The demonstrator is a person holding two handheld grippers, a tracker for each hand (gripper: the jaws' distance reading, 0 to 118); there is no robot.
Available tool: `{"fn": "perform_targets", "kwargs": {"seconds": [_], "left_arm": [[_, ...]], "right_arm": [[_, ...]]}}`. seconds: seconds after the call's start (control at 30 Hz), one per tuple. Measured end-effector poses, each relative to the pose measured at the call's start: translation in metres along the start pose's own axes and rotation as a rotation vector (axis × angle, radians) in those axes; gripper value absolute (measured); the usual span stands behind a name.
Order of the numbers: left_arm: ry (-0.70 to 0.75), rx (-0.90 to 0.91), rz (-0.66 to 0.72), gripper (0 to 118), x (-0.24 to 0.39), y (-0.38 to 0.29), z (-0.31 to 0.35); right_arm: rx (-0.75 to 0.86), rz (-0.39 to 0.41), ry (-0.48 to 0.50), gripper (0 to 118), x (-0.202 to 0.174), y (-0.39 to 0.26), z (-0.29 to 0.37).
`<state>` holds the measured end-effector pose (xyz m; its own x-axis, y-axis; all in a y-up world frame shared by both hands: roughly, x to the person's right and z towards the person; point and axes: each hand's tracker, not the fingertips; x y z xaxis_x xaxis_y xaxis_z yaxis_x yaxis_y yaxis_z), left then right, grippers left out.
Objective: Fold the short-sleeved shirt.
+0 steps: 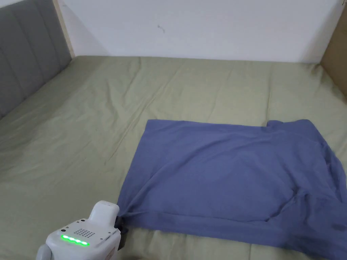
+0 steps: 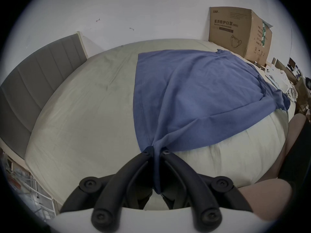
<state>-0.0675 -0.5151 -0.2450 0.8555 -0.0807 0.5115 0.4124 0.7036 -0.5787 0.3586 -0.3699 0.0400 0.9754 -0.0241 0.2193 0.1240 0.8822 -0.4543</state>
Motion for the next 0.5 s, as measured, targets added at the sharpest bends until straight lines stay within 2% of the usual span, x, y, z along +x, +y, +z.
{"fn": "perform_targets", "kwargs": {"seconds": [0.17,0.2,0.23,0.27,0.3,0.33,0.43,0.5], "left_arm": [[-0.018,0.045,0.039,5,-0.005,0.009,0.019],[-0.024,0.055,0.05,5,-0.006,0.011,0.022],[-0.025,0.058,0.054,5,-0.006,0.012,0.024],[-0.027,0.058,0.055,5,-0.005,0.014,0.024],[-0.027,0.057,0.052,5,-0.006,0.017,0.024],[-0.026,0.055,0.045,5,-0.005,0.018,0.023],[-0.027,0.045,0.033,5,-0.004,0.02,0.02],[-0.024,0.041,0.025,5,-0.002,0.021,0.02]], "right_arm": [[-0.101,0.042,-0.008,1,0.017,-0.001,-0.024],[-0.166,0.071,0.036,2,0.025,-0.002,-0.034],[-0.2,0.105,0.055,13,0.032,-0.004,-0.042],[-0.217,0.155,0.053,34,0.041,-0.008,-0.051],[-0.228,0.181,0.037,61,0.05,-0.012,-0.06],[-0.256,0.179,0.025,78,0.058,-0.013,-0.069],[-0.342,0.069,0.018,77,0.094,-0.025,-0.1],[-0.401,0.036,0.03,77,0.103,-0.03,-0.119]]}}
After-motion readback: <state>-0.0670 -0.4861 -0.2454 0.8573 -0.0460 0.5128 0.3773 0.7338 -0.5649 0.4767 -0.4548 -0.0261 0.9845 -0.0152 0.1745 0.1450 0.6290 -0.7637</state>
